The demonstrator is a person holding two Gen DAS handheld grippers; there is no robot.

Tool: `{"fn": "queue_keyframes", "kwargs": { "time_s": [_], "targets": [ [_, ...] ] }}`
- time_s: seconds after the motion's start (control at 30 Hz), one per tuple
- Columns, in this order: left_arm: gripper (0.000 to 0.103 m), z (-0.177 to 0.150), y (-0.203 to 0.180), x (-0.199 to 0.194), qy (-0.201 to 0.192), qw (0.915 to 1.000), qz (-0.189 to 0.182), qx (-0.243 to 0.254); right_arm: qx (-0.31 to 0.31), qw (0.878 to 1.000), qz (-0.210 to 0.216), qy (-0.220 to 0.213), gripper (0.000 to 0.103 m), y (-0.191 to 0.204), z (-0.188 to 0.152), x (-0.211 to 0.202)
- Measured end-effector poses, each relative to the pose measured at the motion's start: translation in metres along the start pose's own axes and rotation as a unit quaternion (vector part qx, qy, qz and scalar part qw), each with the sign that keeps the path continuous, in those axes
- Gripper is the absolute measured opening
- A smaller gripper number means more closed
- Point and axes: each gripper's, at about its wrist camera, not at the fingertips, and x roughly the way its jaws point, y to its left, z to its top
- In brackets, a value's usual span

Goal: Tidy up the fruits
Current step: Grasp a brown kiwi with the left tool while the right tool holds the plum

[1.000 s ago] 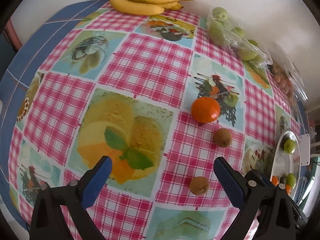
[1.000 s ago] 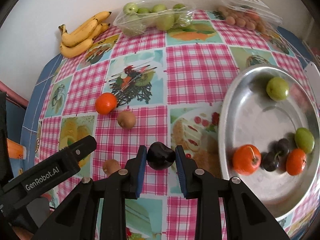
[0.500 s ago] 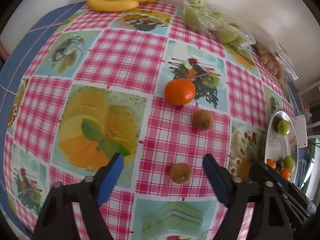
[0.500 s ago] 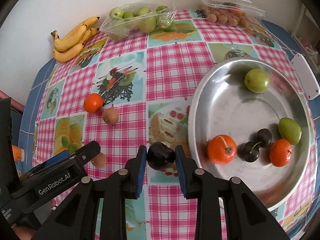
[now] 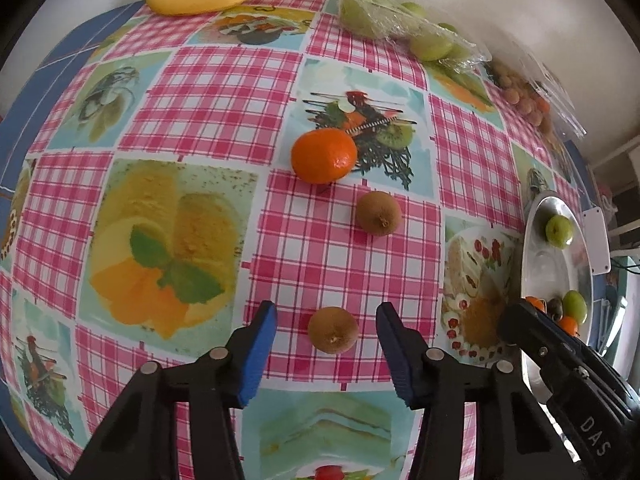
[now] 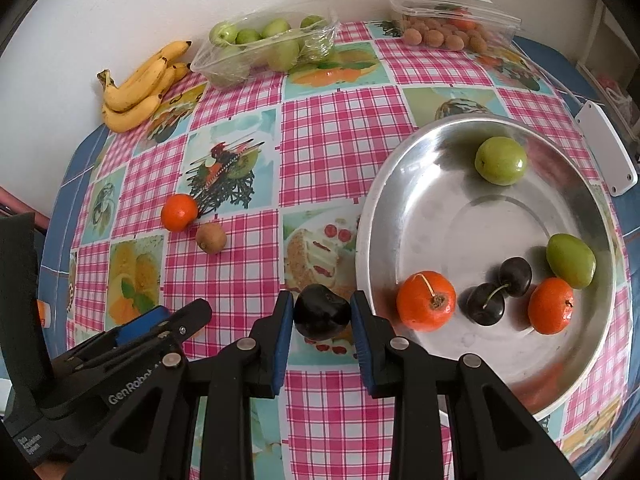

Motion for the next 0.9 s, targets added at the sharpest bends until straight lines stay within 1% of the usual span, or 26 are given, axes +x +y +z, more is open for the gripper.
{"fn": "queue_keyframes", "kwargs": {
  "time_s": [0.03, 0.1, 0.33, 0.43, 0.5, 0.67, 0.9],
  "targets": [
    [0.054, 0.0, 0.0, 0.001, 0.002, 1.0, -0.003, -0.002, 0.001, 1.0, 0.0, 0.0, 0.03, 0.0, 0.0, 0.0],
    [0.048, -0.001, 0.001, 0.001, 0.003, 1.0, -0.005, -0.001, 0.001, 1.0, 0.001, -0.001, 0.03, 0.0, 0.0, -0.001],
    [0.041, -0.002, 0.0, 0.0, 0.001, 1.0, 0.0, 0.001, 0.002, 1.0, 0.001, -0.002, 0.03, 0.0, 0.0, -0.001],
    [0.035, -0.001, 0.001, -0.001, 0.001, 1.0, -0.001, 0.0, 0.003, 1.0, 0.001, -0.002, 0.03, 0.0, 0.0, -0.001],
    [0.029, -0.002, 0.001, -0.002, 0.001, 1.0, -0.003, 0.0, 0.003, 1.0, 0.0, -0.002, 0.03, -0.001, 0.0, -0.002],
    [0.028, -0.001, 0.003, -0.008, -0.006, 1.0, -0.006, -0.001, 0.003, 1.0, 0.001, -0.005, 0.03, -0.001, 0.0, -0.002],
    [0.028, 0.005, 0.001, -0.029, -0.038, 0.9991, -0.018, -0.006, 0.004, 1.0, 0.005, -0.015, 0.03, -0.001, 0.0, -0.009]
  ]
}}
